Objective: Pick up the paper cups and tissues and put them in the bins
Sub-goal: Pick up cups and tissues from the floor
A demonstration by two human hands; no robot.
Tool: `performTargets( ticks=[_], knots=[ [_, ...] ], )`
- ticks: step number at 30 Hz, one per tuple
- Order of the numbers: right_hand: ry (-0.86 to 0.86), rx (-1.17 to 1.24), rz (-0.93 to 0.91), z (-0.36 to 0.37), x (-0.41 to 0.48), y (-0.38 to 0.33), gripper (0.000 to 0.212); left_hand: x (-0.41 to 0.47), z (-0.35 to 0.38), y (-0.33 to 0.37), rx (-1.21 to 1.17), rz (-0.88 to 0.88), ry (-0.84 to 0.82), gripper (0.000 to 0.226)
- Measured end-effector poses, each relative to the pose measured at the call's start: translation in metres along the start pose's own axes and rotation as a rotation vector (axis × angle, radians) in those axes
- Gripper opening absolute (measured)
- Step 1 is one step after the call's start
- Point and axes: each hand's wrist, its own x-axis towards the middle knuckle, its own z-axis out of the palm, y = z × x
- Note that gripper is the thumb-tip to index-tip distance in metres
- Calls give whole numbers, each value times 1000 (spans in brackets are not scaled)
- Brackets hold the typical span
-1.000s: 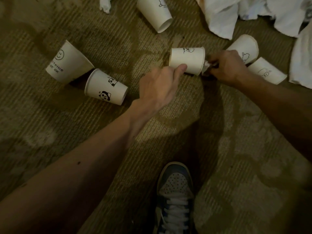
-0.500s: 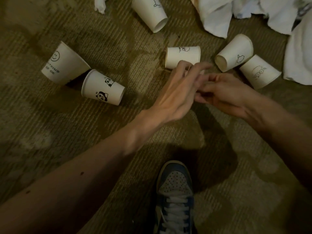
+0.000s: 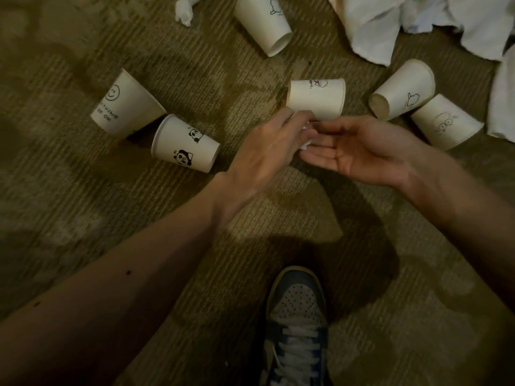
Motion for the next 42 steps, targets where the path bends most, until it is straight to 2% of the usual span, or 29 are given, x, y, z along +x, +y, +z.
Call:
performTargets(
  ticks=[2, 4, 5, 7, 8, 9, 10, 12, 14, 16, 19, 23, 26, 28, 31, 33, 35, 38, 40, 42],
  knots=[
    [9, -70, -17, 5, 1, -1, 23, 0, -4, -2, -8, -6, -9, 31],
    [73, -259, -104, 11, 5, 1, 20, -3, -8, -6, -31, -35, -14, 31],
    [146, -425, -210, 13, 8, 1, 17, -5, -10, -9, -26, -56, -10, 31],
    [443, -897, -556, 12, 15, -3, 12, -10, -13, -15, 8, -101, 32, 29],
    [575, -1146, -724, 10, 20, -7, 17, -13, -16, -19, 16, -122, 56, 27],
    [624, -1350, -825, 7, 26, -11, 29, -16, -18, -22, 16, -139, 69, 26],
    [608, -1507, -844, 4, 34, -15, 43, -18, -20, -24, 11, -150, 72, 25],
    [527, -1735, -738, 0, 49, -18, 69, -21, -23, -26, -10, -171, 61, 25],
    [512, -1891, -653, 0, 61, -19, 85, -26, -26, -28, -21, -201, 49, 25],
    [546, -1990, -657, 0, 69, -19, 87, -31, -30, -30, -17, -203, 40, 25],
    [616, -2064, -664, 1, 76, -18, 78, -39, -38, -31, -22, -207, 51, 26],
    [640, -2083, -642, 7, 79, -18, 71, -47, -56, -39, -15, -323, 41, 27],
    [601, -1958, -583, 14, 76, -17, 70, -52, -73, -47, 29, -371, 98, 28],
    [536, -1720, -579, 25, 76, -12, 69, -55, -83, -52, 58, -474, 193, 28],
    [407, -1205, -550, 52, 81, 2, 55, -60, -90, -64, 77, -628, 359, 24],
    [322, -898, -429, 69, 86, 11, 35, -67, -91, -72, 38, -716, 413, 27],
    [182, -674, -291, 81, 92, 18, 26, -75, -89, -83, -60, -838, 412, 44],
    [25, -437, -168, 92, 98, 29, 30, -89, -81, -95, -392, -995, 379, 73],
    [-6, -388, -119, 98, 100, 41, 33, -96, -73, -95, -522, -1030, 317, 76],
    [-38, -362, -79, 100, 101, 53, 38, -97, -66, -93, -523, -1025, 288, 71]
  ],
)
